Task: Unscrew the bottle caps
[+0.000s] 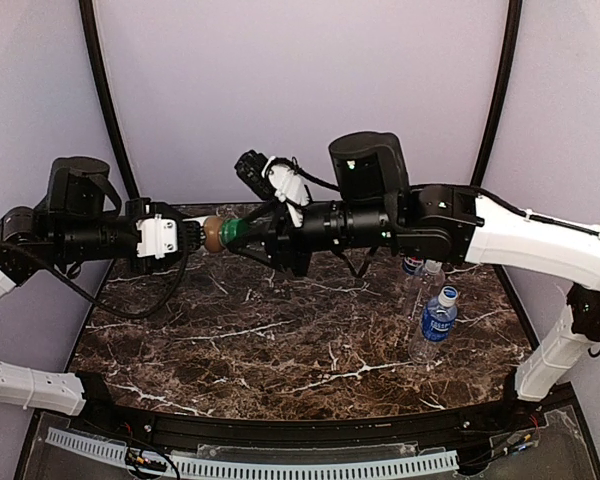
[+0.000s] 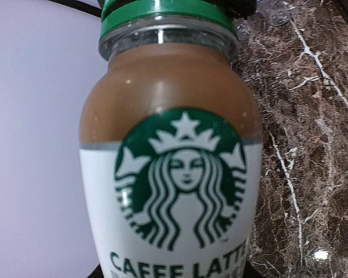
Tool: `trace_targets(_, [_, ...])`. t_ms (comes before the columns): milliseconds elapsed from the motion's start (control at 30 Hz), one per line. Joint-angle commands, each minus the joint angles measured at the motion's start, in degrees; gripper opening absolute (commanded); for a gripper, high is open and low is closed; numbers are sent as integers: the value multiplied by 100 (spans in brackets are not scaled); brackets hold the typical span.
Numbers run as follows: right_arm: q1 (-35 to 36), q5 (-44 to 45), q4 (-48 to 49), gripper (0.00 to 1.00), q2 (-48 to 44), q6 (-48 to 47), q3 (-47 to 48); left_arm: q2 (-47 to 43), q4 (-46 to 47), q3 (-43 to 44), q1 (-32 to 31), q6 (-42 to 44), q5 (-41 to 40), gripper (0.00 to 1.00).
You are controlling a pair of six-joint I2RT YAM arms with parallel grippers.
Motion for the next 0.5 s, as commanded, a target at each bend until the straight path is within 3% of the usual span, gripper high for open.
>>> trace_targets(0, [653, 684, -132, 0, -492, -3247, -616, 36, -1547, 352, -23, -62, 1284, 23])
trace_targets(267, [1488, 3217, 529, 0, -893, -6957, -1655, 4, -2156, 214, -26, 296, 1281, 23])
trace_targets(467, [1669, 4340, 1514, 0, -1028, -8689, -2301, 12, -2215, 164, -23, 371, 1293, 23])
